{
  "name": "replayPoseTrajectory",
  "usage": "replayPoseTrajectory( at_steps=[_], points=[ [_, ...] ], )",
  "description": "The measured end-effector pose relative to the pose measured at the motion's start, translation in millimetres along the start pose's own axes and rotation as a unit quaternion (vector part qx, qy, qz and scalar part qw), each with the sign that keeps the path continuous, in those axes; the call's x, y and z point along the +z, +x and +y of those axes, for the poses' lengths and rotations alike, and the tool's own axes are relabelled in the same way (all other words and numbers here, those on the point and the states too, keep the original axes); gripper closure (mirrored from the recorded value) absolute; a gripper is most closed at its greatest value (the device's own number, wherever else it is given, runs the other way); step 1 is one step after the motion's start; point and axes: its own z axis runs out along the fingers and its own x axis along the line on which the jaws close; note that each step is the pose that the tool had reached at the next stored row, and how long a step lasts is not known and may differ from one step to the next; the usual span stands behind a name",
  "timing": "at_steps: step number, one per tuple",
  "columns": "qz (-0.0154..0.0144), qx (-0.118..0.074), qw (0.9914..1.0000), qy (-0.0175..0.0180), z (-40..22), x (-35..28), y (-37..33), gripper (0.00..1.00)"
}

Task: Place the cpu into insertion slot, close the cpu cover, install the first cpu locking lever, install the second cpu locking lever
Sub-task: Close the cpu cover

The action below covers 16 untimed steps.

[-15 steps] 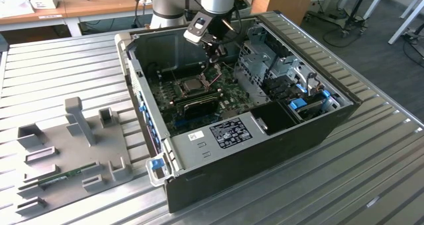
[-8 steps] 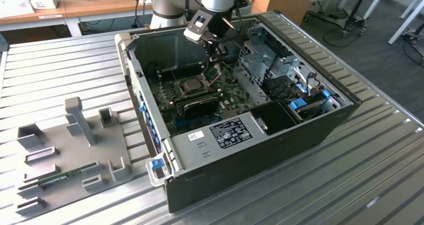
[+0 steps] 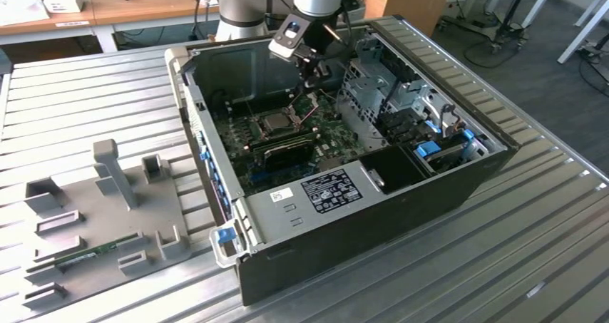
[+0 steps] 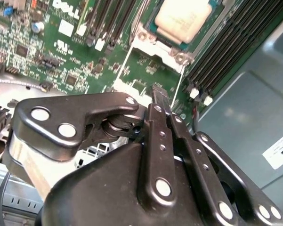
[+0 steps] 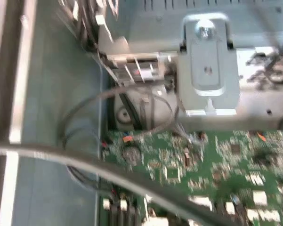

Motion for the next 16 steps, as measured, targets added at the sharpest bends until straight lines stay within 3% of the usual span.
replayPoseTrajectory(
  at_steps=[10,16],
  points=[
    [0.0,0.0,1.0,0.0,25.8,1.4,0.6,0.89],
    [0.0,0.0,1.0,0.0,27.5,1.5,0.6,0.89]
  ],
)
